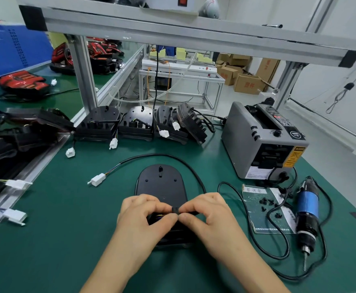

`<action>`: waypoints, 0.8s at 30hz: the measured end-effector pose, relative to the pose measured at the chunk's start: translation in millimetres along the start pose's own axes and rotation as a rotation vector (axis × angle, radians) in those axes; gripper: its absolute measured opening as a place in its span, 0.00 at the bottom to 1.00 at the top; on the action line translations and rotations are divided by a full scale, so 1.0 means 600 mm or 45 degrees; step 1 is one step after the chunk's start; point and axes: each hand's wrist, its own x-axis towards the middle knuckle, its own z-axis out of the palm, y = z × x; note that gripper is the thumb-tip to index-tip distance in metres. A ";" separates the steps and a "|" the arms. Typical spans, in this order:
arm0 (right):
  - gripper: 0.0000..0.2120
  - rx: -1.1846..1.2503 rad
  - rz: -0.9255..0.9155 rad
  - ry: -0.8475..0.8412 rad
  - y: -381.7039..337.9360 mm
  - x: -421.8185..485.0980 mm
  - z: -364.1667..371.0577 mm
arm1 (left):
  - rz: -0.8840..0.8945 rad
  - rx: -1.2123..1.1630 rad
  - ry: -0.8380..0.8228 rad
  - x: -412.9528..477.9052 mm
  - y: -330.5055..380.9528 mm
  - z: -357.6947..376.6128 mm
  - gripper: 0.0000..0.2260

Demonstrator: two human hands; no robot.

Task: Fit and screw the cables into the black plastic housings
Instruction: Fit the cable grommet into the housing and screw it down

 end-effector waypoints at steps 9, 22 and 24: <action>0.05 0.064 0.009 -0.047 0.004 0.003 -0.004 | 0.220 0.165 -0.036 -0.003 -0.007 -0.004 0.10; 0.04 0.021 0.000 -0.083 0.002 -0.004 -0.006 | 0.348 0.180 0.010 -0.003 -0.031 -0.014 0.13; 0.05 -0.032 0.019 -0.007 0.011 -0.006 -0.022 | 0.350 0.169 -0.003 -0.002 -0.032 -0.014 0.13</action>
